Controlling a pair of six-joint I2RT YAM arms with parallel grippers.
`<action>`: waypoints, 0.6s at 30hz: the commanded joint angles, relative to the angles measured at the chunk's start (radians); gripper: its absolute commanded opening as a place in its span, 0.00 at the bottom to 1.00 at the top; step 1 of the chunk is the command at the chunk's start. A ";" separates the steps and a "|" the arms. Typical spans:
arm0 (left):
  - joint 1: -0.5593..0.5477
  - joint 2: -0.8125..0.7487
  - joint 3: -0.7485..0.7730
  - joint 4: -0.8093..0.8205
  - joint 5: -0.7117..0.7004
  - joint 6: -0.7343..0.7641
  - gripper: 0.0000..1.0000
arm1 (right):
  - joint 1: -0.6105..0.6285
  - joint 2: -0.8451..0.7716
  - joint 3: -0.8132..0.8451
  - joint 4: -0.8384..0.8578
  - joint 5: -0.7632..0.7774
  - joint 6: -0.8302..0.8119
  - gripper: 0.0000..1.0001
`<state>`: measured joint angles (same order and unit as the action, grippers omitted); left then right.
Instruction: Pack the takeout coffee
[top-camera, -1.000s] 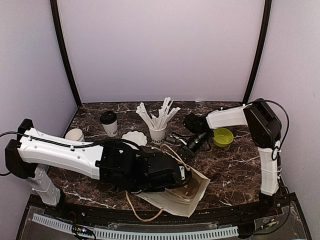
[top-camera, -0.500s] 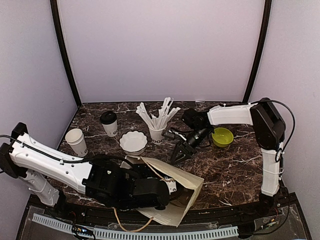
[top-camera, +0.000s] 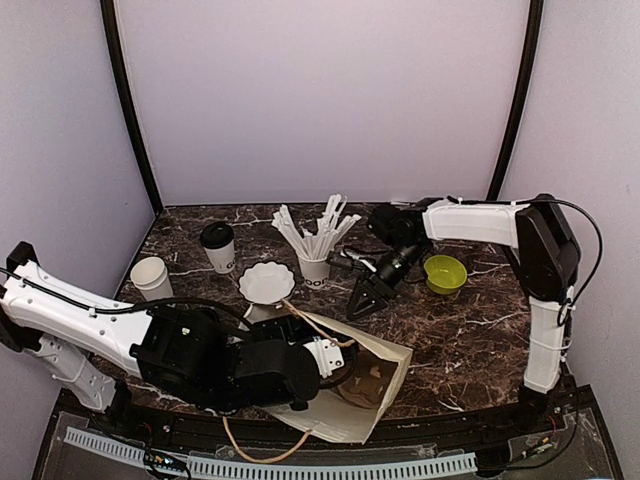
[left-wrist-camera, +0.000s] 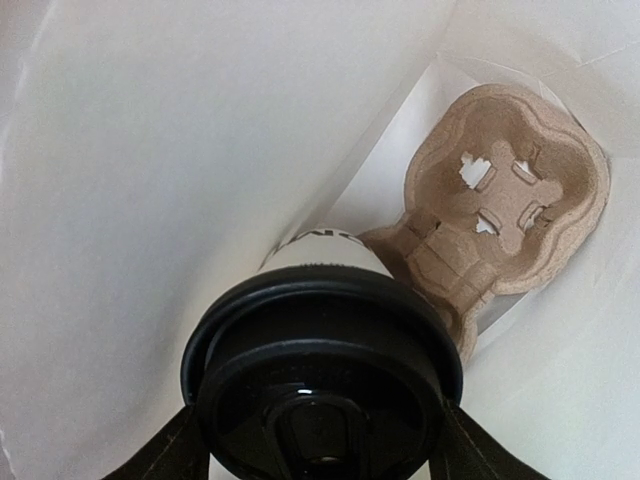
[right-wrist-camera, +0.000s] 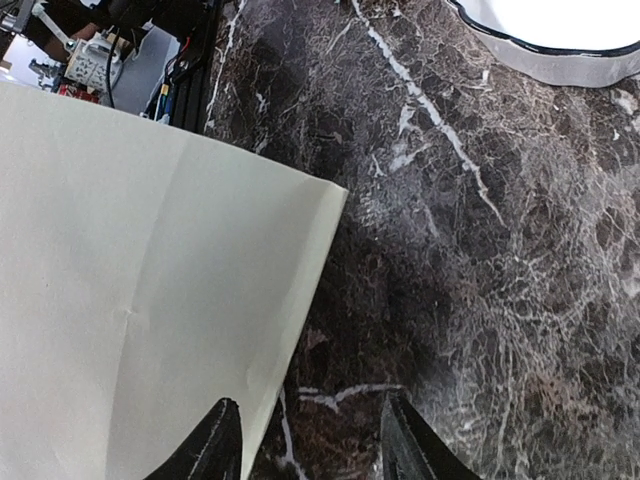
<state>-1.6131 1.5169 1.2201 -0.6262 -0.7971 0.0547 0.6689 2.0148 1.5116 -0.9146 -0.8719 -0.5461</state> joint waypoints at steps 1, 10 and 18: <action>-0.005 -0.077 -0.012 0.058 0.037 -0.015 0.24 | -0.041 -0.122 0.080 -0.127 0.031 -0.031 0.51; 0.056 0.021 -0.015 0.184 0.052 -0.030 0.23 | -0.076 -0.389 0.140 -0.166 0.108 0.023 0.67; 0.130 0.158 0.165 0.072 0.099 -0.104 0.23 | -0.126 -0.538 0.361 -0.300 -0.080 0.013 0.94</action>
<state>-1.5162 1.6592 1.3018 -0.5098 -0.7162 0.0101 0.5396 1.5688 1.8076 -1.1427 -0.8280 -0.5308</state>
